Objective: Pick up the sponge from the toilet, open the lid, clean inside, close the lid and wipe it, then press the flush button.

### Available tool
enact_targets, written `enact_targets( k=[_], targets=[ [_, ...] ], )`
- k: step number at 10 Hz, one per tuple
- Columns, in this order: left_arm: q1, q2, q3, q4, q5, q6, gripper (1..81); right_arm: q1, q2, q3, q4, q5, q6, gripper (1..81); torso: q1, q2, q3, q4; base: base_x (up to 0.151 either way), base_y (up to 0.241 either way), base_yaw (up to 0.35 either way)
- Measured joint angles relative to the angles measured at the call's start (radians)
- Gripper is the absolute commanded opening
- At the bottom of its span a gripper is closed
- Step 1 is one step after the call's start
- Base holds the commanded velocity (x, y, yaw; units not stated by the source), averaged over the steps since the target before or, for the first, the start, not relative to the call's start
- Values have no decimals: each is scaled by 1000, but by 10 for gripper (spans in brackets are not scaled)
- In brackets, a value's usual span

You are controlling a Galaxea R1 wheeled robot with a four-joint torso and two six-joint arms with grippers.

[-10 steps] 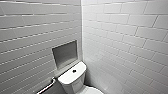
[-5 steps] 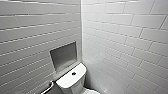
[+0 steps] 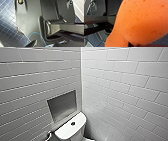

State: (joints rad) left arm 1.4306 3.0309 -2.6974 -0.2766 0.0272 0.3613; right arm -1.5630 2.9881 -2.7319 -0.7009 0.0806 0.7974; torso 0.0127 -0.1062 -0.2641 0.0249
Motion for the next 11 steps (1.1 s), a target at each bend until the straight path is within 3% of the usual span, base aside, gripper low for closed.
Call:
enact_targets(
  k=[4,8,11],
  targets=[
    [3,-1,0,0,4,0,811,-6,-8,1,0,13,0,10,0,0,0,0,0,0,0],
    [2,-31,5,0,6,0,811,-11,-92,113,0,111,3,10,0,0,0,0,0,0,0],
    [2,-26,5,0,6,0,811,-19,-74,120,32,21,-8,10,0,0,0,0,0,0,0]
  ],
)
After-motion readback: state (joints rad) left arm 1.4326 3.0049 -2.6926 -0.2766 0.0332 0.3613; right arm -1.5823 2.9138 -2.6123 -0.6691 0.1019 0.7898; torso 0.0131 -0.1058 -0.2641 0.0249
